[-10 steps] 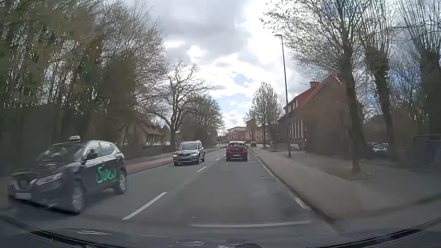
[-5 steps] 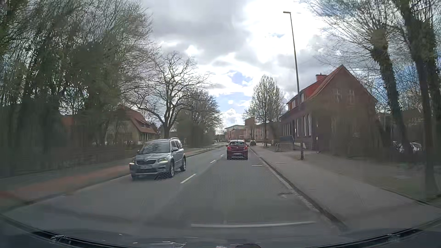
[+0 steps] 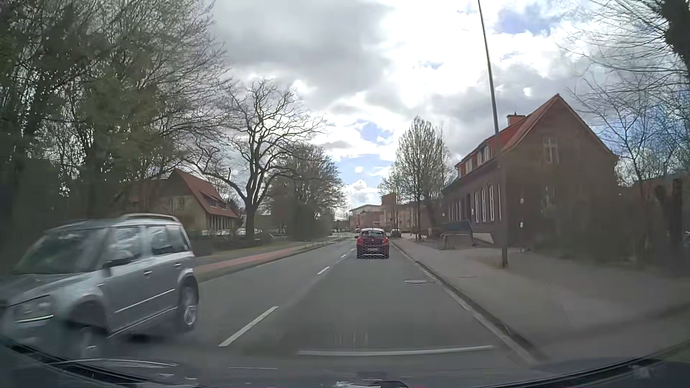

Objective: Follow the waypoints while adhering to traffic rules and regulations

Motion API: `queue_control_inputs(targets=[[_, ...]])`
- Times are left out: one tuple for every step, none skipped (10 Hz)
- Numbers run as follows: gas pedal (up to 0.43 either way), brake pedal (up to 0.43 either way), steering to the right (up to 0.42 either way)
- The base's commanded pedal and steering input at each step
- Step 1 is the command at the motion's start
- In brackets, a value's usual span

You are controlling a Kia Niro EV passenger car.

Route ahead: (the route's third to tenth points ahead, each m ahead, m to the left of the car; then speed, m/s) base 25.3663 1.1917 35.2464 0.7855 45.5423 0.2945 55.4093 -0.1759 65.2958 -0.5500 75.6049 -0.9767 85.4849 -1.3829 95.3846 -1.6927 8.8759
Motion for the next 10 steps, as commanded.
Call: queue_control_inputs(targets=[[0.138,0.0,0.006],[0.138,0.0,0.012],[0.138,0.0,0.014],[0.157,0.0,0.016],[0.157,0.0,0.019],[0.157,0.0,0.018],[0.157,0.0,0.014],[0.157,0.0,0.011],[0.157,0.0,0.01],[0.157,0.0,0.01]])
